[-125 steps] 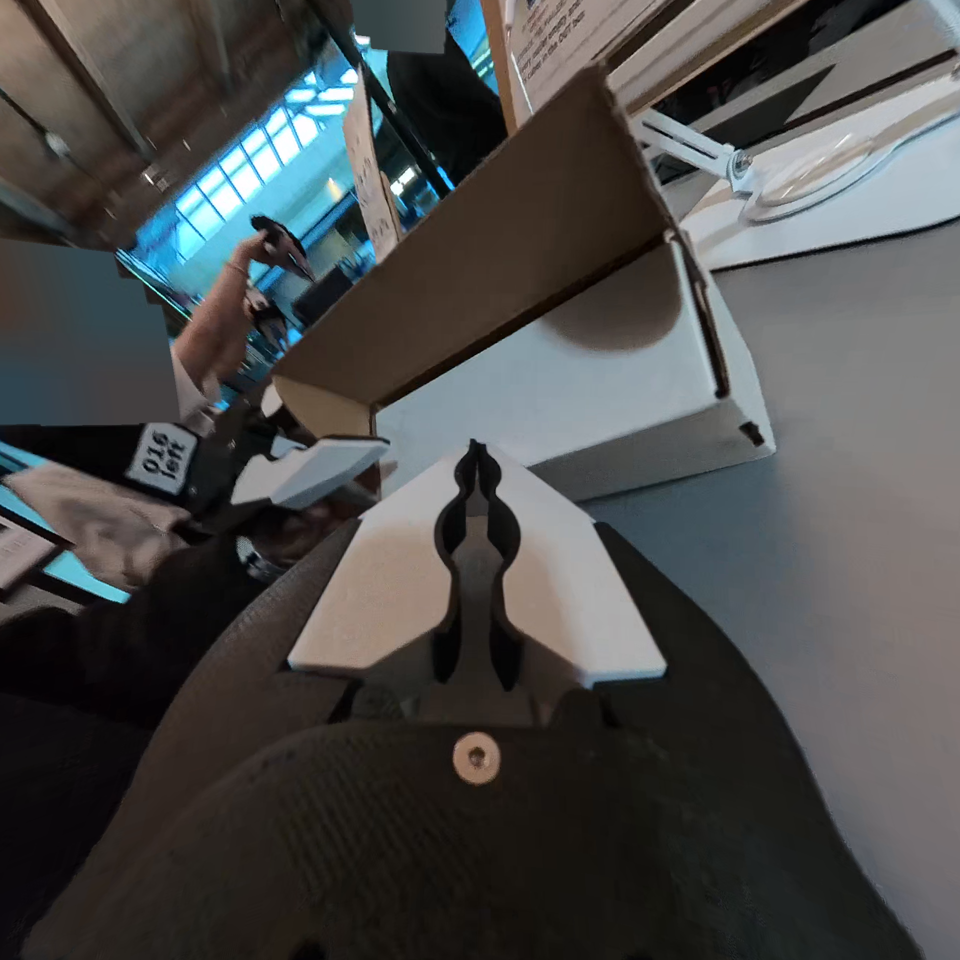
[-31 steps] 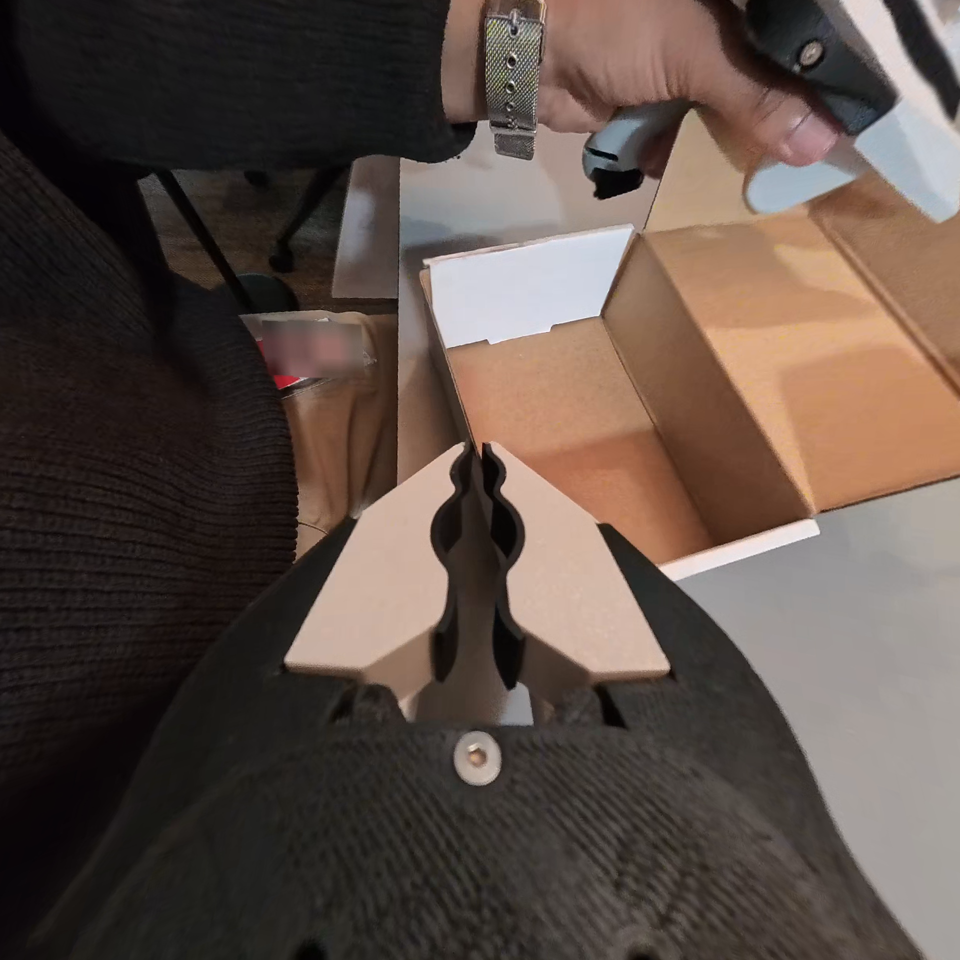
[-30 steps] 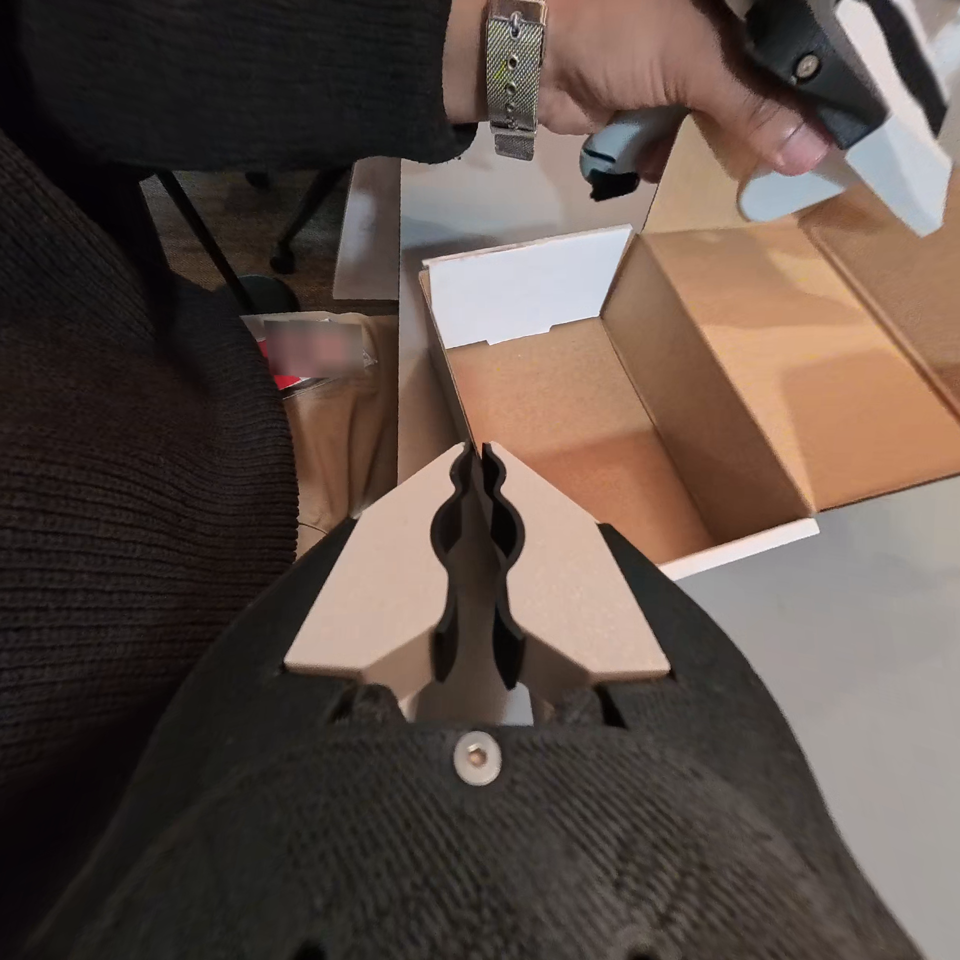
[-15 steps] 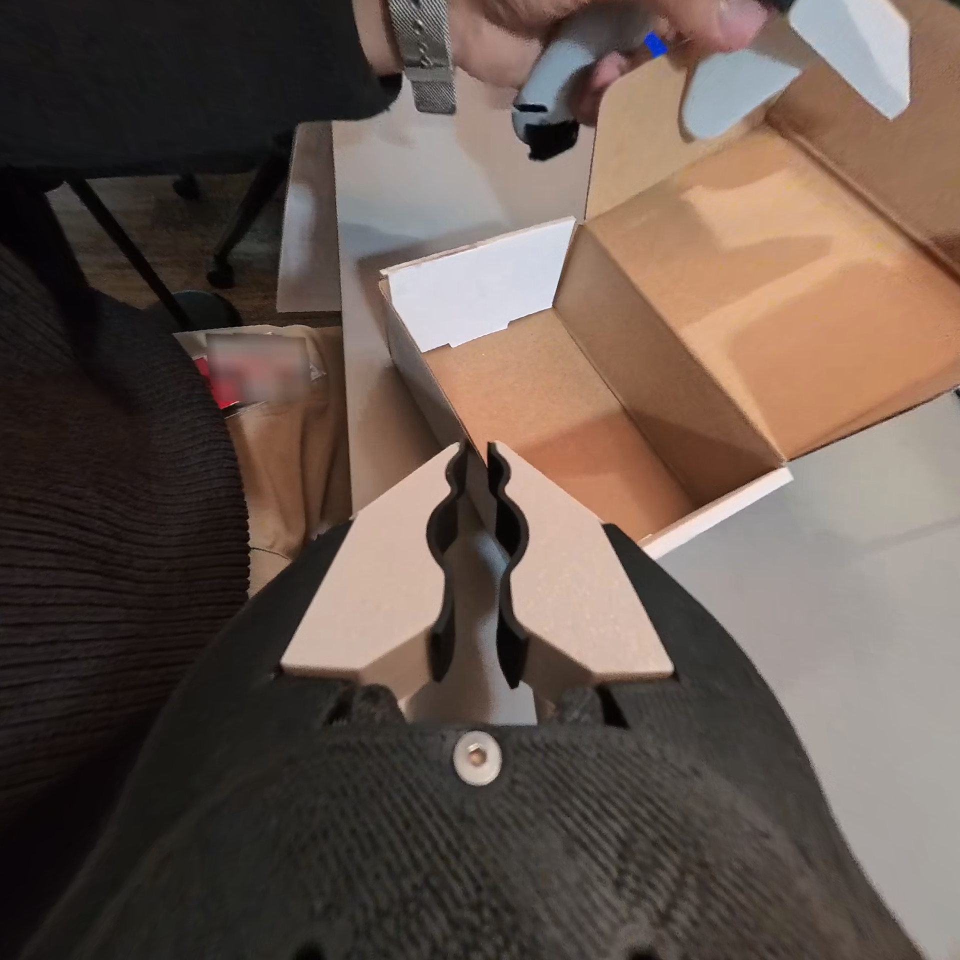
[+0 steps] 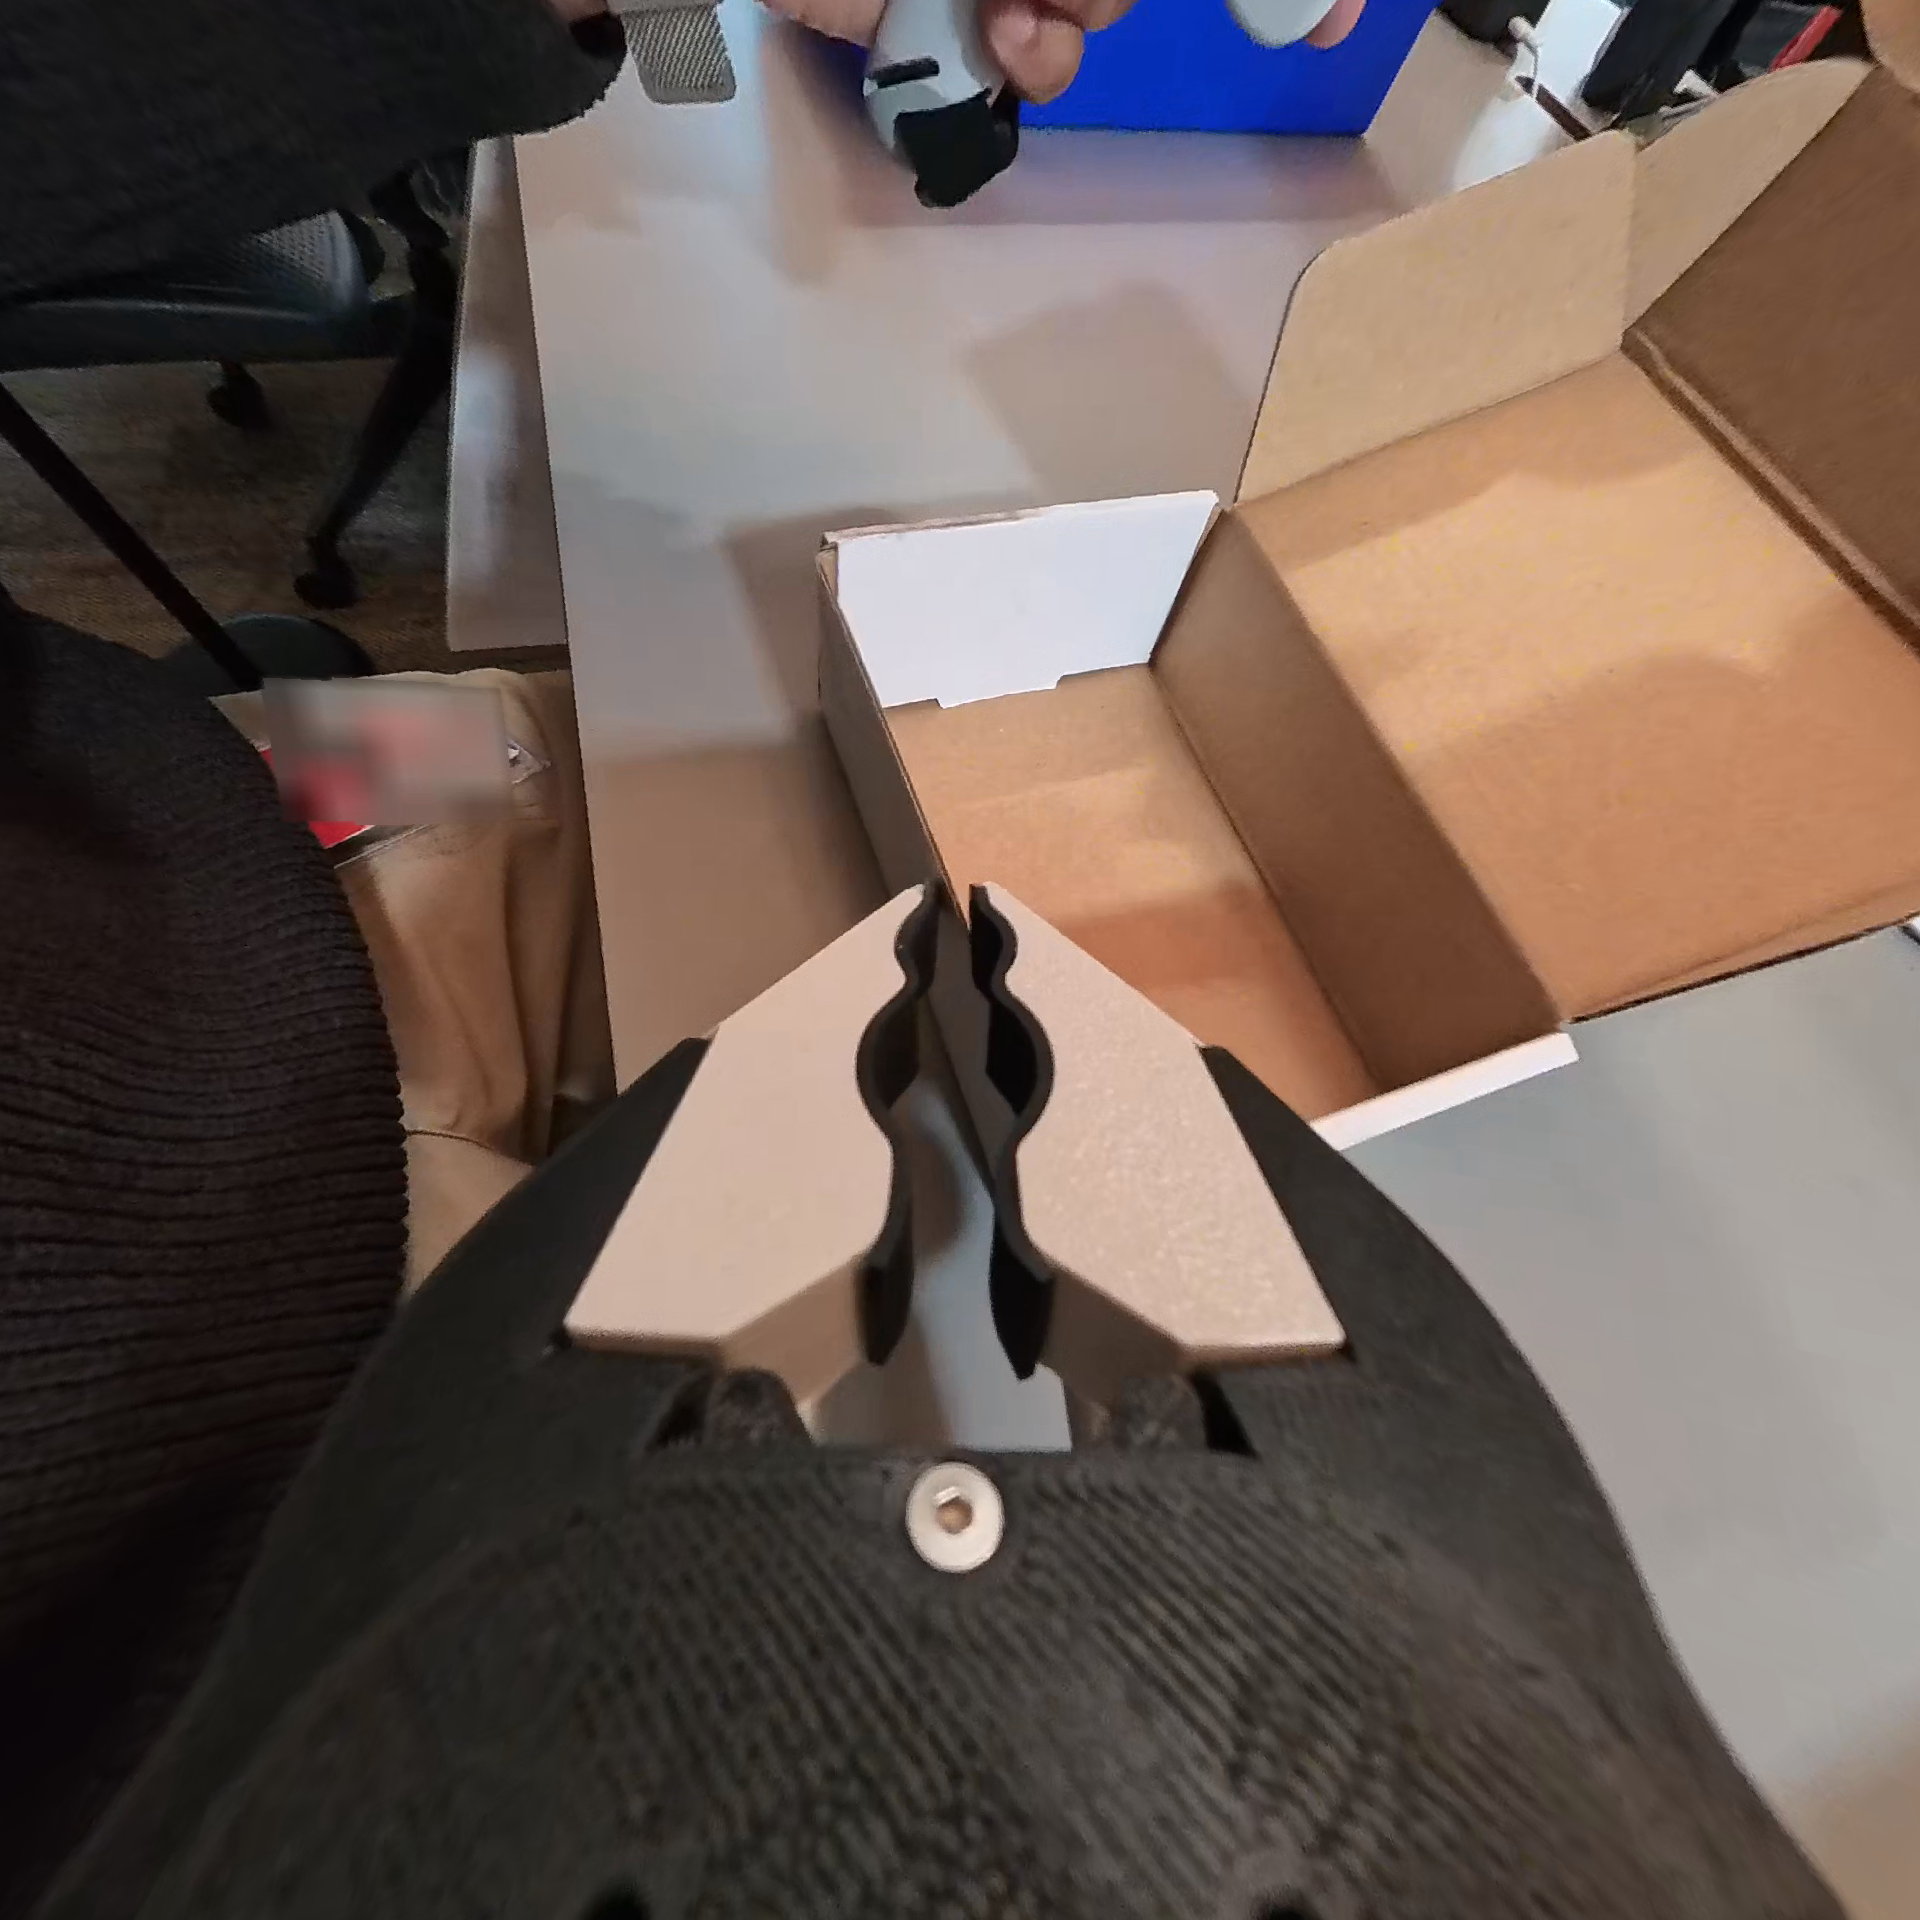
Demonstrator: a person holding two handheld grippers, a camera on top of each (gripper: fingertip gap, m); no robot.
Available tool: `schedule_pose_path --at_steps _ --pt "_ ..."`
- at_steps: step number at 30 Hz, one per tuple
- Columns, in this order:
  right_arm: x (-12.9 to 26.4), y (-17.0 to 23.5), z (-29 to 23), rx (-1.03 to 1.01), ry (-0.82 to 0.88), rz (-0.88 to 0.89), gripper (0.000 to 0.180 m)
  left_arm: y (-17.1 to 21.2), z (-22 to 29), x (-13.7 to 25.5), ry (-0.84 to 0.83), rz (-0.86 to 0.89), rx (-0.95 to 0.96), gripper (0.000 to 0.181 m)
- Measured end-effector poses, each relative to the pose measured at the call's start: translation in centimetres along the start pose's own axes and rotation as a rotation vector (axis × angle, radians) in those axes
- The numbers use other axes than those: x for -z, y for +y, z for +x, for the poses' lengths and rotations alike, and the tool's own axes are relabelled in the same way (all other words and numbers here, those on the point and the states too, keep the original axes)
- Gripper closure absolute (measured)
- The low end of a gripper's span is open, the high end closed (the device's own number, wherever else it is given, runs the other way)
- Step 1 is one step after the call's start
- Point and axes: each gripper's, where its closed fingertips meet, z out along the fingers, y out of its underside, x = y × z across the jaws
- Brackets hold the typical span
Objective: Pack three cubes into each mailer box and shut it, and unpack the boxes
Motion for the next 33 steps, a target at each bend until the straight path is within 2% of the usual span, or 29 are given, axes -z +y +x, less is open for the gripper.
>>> schedule_pose_path --at_steps 1,12,17,26,29,33 --pt "0.0 0.0 0.1 0.002 0.006 0.002 0.175 0.2 -0.1 -0.1 -0.004 0.000 0.002 0.114" --pt "0.2 -0.5 0.5 0.016 0.044 0.044 0.171 2.6 -0.2 -0.5 -0.037 0.070 0.009 0.122" --pt "0.7 -1.5 0.7 -0.024 0.034 0.114 0.167 3.7 -0.5 -0.8 -0.009 -0.002 0.057 0.122" --pt "1.7 -3.1 1.7 -0.205 -0.002 0.241 0.139 3.8 -2.2 -0.3 -0.012 -0.035 0.103 0.124" --pt "2.3 -3.7 2.2 -0.264 -0.007 0.293 0.135 1.7 -5.8 1.6 -0.123 -0.015 0.034 0.117" --pt "3.4 -4.4 3.1 -0.333 -0.010 0.360 0.130 -3.3 -14.6 8.5 -0.382 0.115 0.074 0.113"
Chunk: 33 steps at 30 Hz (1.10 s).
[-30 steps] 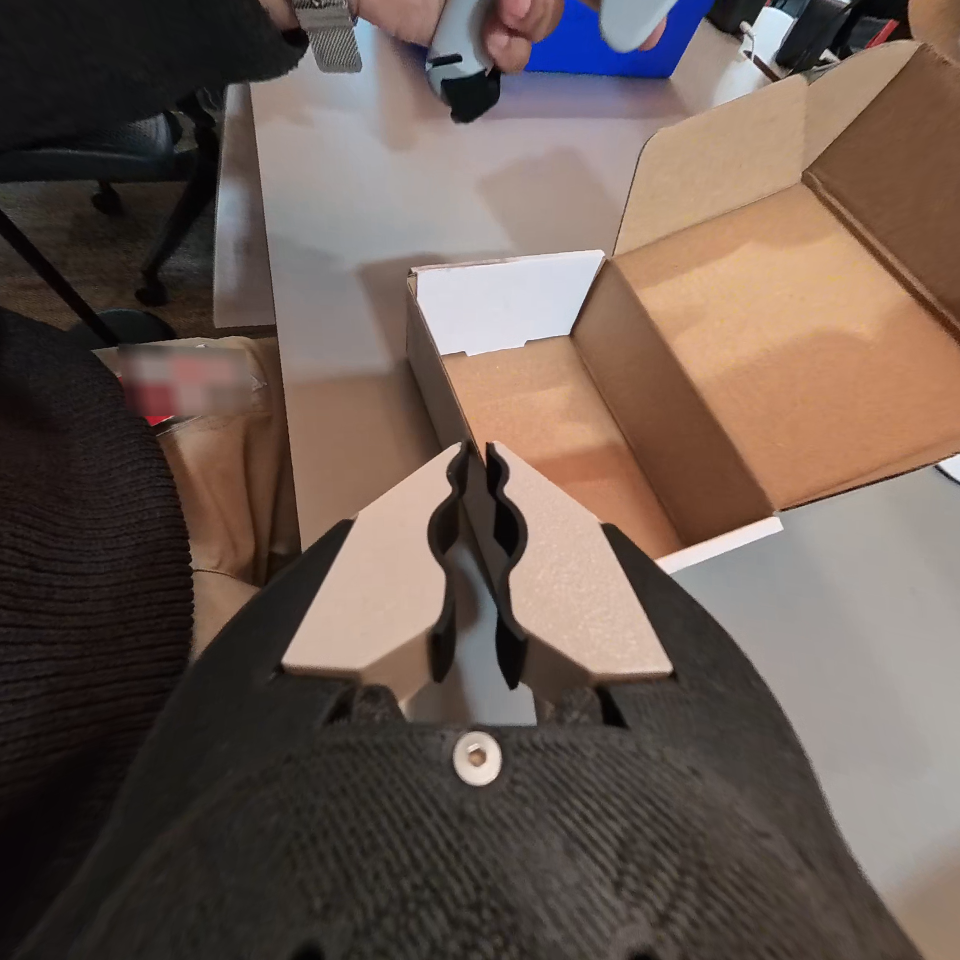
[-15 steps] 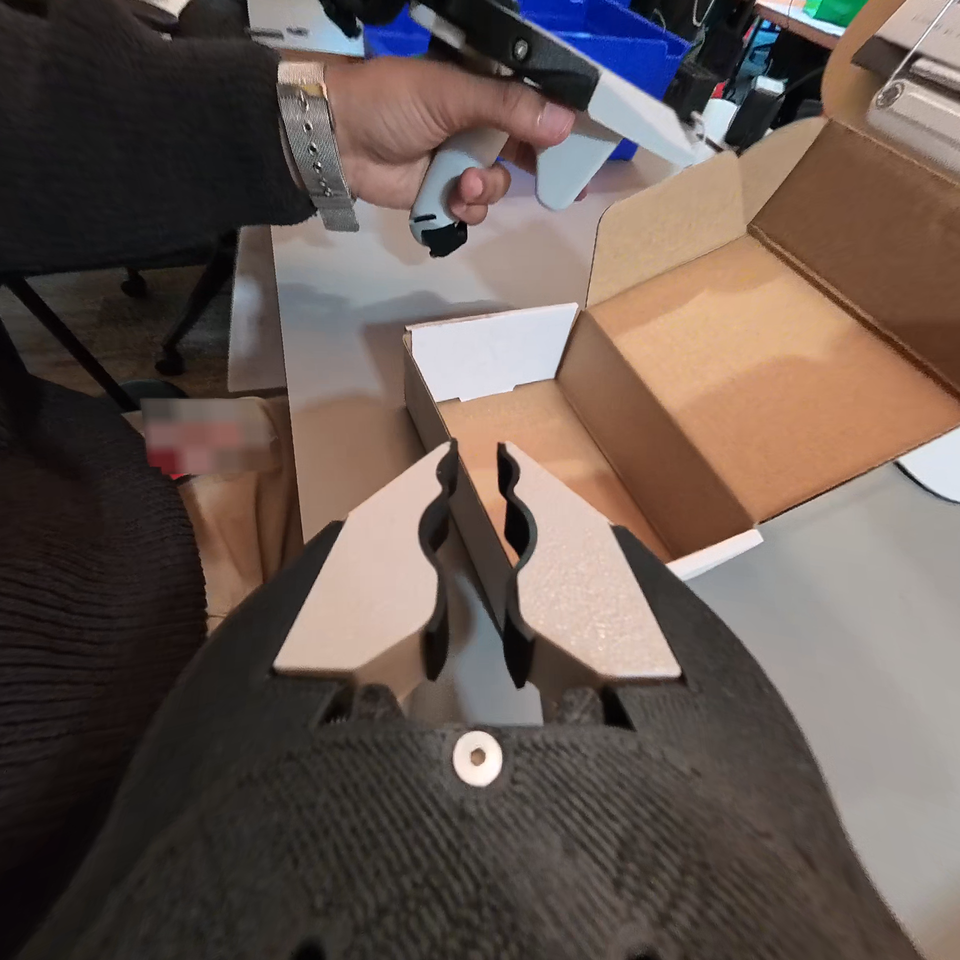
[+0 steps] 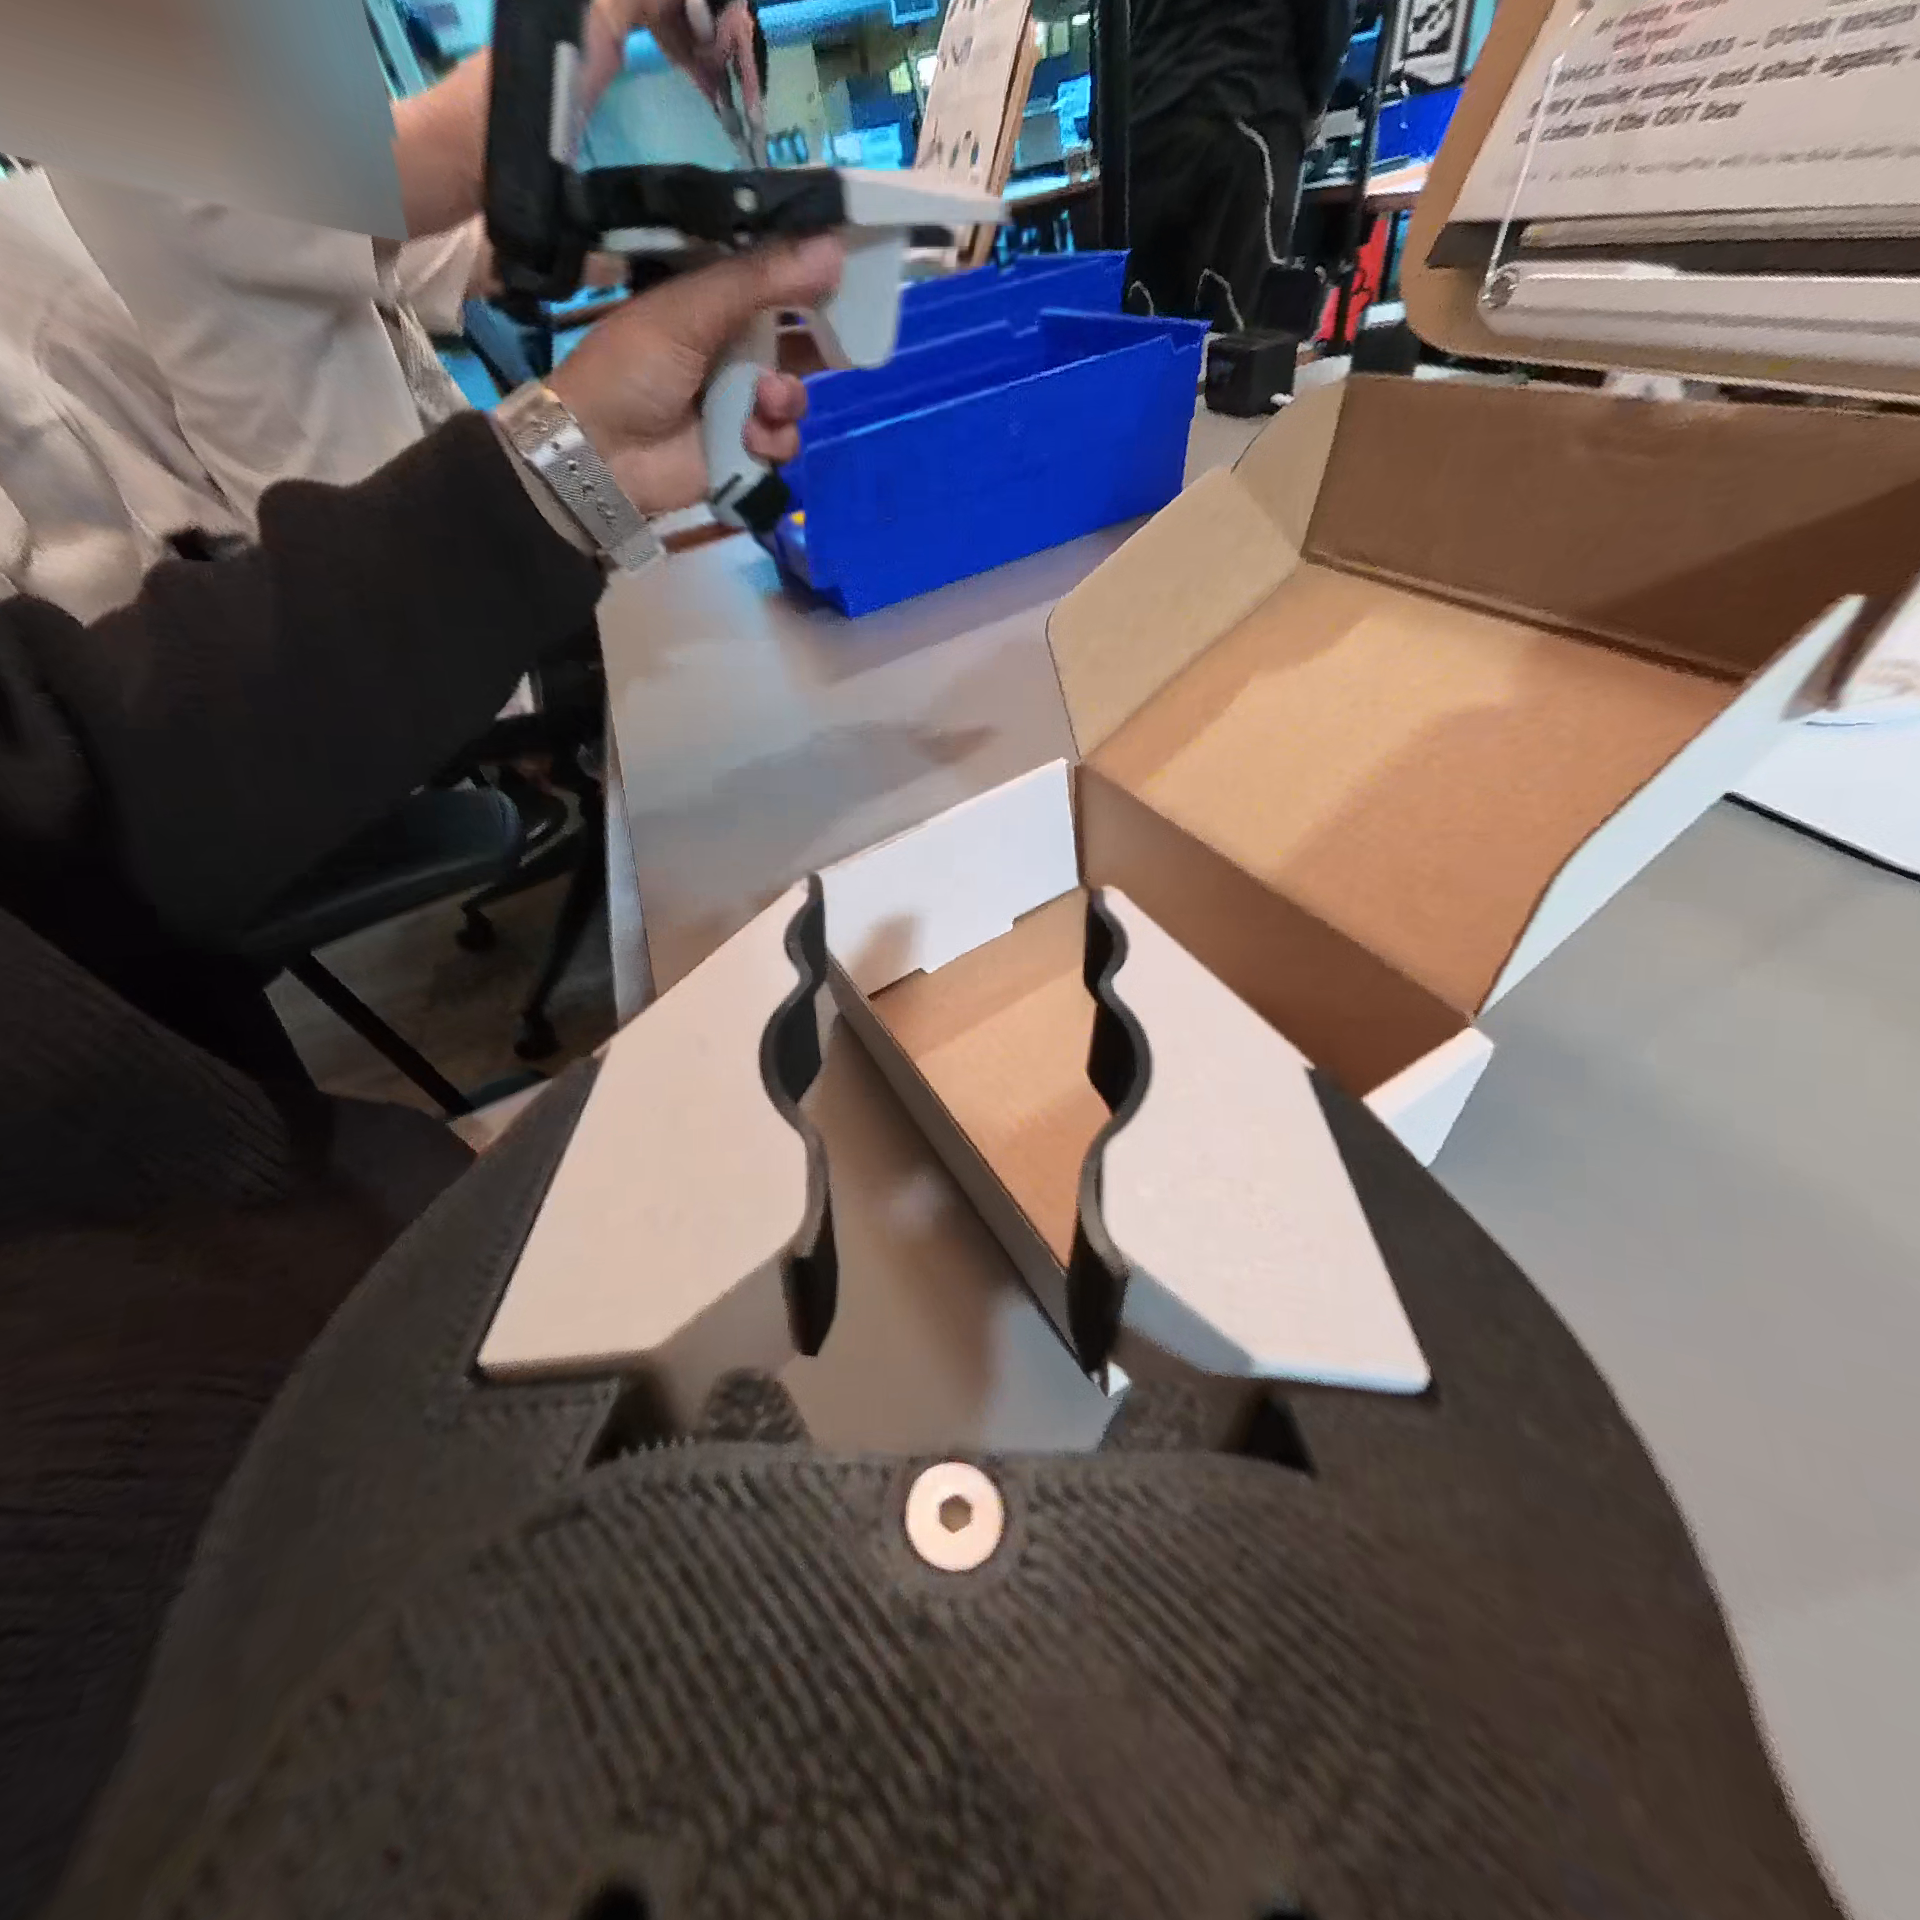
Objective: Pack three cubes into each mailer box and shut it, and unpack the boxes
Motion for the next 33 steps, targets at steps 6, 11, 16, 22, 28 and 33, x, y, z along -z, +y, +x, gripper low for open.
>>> schedule_pose_path --at_steps 6,11,16,22,28,33 --pt "2.5 0.4 0.1 -0.021 0.048 0.009 0.124 -2.4 -17.2 5.3 -0.303 -0.097 0.092 0.115" --pt "5.0 1.3 1.3 -0.053 0.120 0.021 0.126 7.3 -24.6 6.0 -0.315 -0.780 -0.009 0.113" --pt "5.0 1.0 2.0 -0.115 0.136 0.060 0.123 9.0 -25.8 4.2 -0.353 -0.875 -0.230 0.112" --pt "4.3 2.4 1.9 -0.064 0.159 -0.012 0.125 11.8 -26.1 2.4 -0.327 -1.030 -0.228 0.100" --pt "4.2 2.8 1.9 -0.069 0.152 -0.029 0.126 12.8 -27.1 2.1 -0.372 -1.089 -0.314 0.104" --pt "4.3 2.8 2.0 -0.087 0.141 -0.022 0.127 14.4 -25.5 2.3 -0.318 -1.169 -0.336 0.092"
